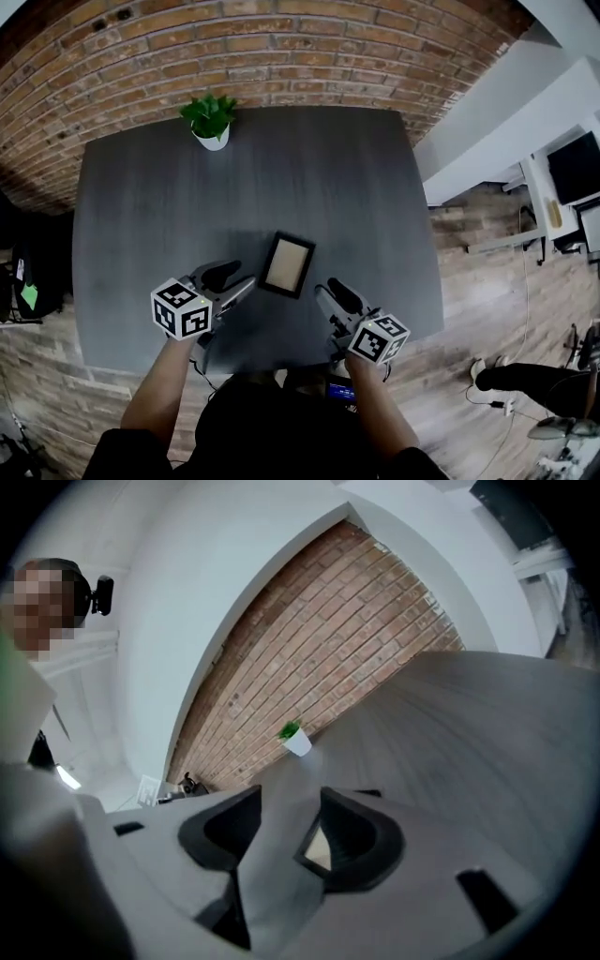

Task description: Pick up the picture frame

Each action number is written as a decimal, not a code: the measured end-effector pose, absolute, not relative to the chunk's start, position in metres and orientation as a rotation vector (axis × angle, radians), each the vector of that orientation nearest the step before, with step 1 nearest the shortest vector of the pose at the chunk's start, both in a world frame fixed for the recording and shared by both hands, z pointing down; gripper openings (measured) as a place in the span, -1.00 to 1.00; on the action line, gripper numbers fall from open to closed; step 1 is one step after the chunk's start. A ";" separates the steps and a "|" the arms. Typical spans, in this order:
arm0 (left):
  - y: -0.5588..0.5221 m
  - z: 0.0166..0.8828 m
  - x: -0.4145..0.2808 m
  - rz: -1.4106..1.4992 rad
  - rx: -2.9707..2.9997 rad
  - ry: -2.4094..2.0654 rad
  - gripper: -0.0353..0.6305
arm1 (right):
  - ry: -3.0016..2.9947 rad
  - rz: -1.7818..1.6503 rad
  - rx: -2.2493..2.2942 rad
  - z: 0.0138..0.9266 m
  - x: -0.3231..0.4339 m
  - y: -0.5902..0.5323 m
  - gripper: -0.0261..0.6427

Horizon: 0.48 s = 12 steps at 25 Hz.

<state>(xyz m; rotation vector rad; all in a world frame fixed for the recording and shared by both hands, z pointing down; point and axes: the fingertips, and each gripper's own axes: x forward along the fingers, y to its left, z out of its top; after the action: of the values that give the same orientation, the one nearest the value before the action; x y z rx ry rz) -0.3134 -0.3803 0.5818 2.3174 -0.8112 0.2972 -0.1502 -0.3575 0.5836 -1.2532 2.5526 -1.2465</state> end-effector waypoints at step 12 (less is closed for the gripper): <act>-0.410 0.688 -0.284 0.536 2.102 -0.680 -0.32 | 2.498 -1.497 -1.373 0.665 -0.161 -0.391 -0.32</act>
<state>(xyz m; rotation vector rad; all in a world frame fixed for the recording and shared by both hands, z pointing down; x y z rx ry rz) -0.2840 -0.4099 0.6877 2.1019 -0.6802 0.5359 -0.1608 -0.3914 0.6652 -1.3734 2.4980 -1.4971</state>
